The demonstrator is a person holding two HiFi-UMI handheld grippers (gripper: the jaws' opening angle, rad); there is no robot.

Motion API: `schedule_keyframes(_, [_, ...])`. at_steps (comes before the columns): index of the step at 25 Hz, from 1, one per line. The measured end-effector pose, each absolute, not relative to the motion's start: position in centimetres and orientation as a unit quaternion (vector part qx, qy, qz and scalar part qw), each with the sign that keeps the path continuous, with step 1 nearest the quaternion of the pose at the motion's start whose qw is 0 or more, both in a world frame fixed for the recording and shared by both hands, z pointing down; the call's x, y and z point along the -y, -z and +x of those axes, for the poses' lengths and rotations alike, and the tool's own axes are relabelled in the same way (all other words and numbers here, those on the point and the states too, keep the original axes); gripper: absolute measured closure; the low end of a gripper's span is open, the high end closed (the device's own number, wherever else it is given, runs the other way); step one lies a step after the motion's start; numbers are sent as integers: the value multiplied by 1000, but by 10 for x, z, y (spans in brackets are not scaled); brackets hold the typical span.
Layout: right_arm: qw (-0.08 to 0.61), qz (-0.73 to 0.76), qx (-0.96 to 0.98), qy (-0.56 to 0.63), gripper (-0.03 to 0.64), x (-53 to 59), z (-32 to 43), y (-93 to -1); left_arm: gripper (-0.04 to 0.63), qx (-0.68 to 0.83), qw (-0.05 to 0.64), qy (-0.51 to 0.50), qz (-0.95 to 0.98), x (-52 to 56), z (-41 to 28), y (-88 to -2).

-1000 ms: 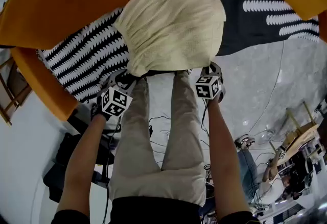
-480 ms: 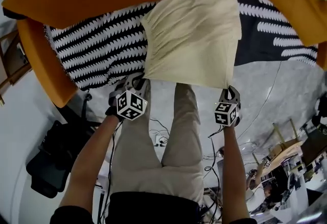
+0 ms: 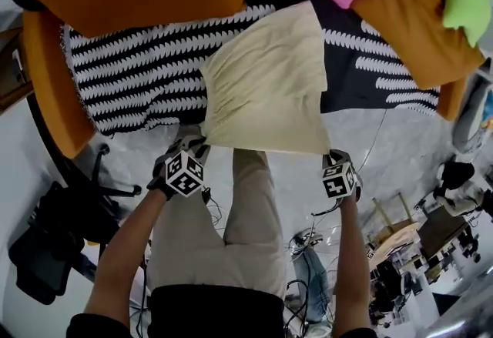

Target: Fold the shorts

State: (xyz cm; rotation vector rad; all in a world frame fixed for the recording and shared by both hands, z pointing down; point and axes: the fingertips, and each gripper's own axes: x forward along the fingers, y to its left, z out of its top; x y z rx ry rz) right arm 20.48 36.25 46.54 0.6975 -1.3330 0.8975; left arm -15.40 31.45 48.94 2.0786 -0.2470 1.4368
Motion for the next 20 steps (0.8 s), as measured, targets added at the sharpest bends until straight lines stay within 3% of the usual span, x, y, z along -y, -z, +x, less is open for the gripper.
schedule_keyframes(4, [626, 324, 629, -327, 591, -229, 219, -445, 532, 147, 323, -502, 789, -257, -143, -468])
schedule_keyframes(9, [570, 372, 690, -247, 591, -16, 179, -453, 532, 252, 350, -453, 780, -144, -157, -473])
schedule_keyframes(10, [557, 395, 691, -238, 583, 18, 170, -460, 506, 274, 361, -445, 773, -121, -163, -480])
schedule_keyframes(11, [553, 418, 683, -230, 499, 45, 164, -466, 420, 294, 377, -436, 763, -101, -171, -489])
schedule_keyframes(12, [560, 438, 668, -219, 386, 62, 162, -471, 321, 311, 399, -426, 750, -87, -178, -497])
schedule_keyframes(13, [570, 456, 652, -204, 374, 73, 161, -471, 293, 327, 421, -415, 737, -77, -183, -503])
schedule_keyframes(16, [556, 491, 653, -152, 377, 79, 156, -465, 293, 361, 435, -400, 721, -62, -192, -511])
schedule_keyframes(20, [491, 506, 662, -254, 378, 4, 174, -474, 293, 349, 456, -397, 716, -98, -191, -508])
